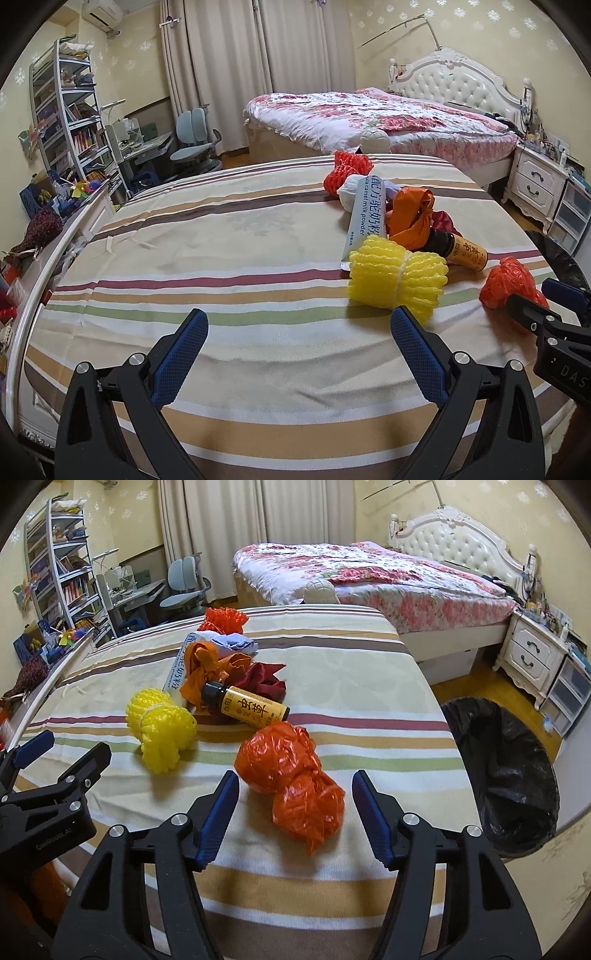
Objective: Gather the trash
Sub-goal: 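Lift the red bag with the right gripper while the left gripper grasps the yellow foam net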
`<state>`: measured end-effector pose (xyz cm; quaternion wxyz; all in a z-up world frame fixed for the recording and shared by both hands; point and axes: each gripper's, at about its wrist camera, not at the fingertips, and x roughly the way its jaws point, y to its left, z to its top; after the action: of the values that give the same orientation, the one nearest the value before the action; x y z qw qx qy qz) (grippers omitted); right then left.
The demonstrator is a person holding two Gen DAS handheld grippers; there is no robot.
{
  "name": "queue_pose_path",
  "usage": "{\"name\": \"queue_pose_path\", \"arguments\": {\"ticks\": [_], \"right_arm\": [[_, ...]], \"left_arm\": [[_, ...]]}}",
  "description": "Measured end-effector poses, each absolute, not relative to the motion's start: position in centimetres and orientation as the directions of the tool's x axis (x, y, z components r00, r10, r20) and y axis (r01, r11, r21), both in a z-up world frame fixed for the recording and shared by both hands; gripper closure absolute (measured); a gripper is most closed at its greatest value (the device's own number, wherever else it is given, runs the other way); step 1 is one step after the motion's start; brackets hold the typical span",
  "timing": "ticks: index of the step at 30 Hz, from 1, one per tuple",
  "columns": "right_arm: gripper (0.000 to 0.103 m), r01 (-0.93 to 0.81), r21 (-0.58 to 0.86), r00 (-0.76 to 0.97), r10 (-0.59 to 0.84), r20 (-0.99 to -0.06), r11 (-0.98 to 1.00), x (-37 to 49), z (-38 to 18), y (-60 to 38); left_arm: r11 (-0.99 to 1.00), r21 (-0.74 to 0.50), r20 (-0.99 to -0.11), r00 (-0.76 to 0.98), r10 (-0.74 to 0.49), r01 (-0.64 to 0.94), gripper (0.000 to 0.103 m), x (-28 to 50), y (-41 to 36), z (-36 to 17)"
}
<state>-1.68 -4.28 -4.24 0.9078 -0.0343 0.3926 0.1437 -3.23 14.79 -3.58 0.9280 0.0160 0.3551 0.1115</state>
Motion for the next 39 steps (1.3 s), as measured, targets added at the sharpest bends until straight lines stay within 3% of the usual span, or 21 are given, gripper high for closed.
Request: {"name": "queue_pose_path", "arguments": {"ticks": [2, 5, 8, 19, 39], "right_arm": [[0.041, -0.292, 0.040, 0.644, 0.228, -0.730, 0.956, -1.3, -4.6, -4.0], [0.057, -0.288, 0.021, 0.639, 0.209, -0.741, 0.957, -1.3, -5.0, -3.9], [0.060, -0.269, 0.018, 0.649, 0.195, -0.735, 0.963, -1.4, -4.9, -4.6], [0.060, -0.185, 0.049, 0.679, 0.163, -0.715, 0.982, -1.0, -4.1, -8.0], [0.060, -0.181, 0.092, 0.657, 0.190, -0.730, 0.979, 0.0, -4.9, -8.7]], "left_arm": [[0.975, 0.108, -0.655, 0.724, 0.217, -0.195, 0.007, -3.2, 14.7, -3.6], [0.977, 0.104, -0.655, 0.726, 0.207, -0.185, 0.007, -3.1, 14.4, -3.7], [0.981, 0.101, -0.658, 0.729, 0.190, -0.164, 0.007, -3.0, 13.8, -3.9], [0.993, 0.068, -0.652, 0.748, 0.121, -0.101, 0.007, -2.1, 11.4, -3.7], [0.993, 0.104, -0.695, 0.710, 0.113, -0.055, 0.007, 0.9, 11.0, -5.0]]}}
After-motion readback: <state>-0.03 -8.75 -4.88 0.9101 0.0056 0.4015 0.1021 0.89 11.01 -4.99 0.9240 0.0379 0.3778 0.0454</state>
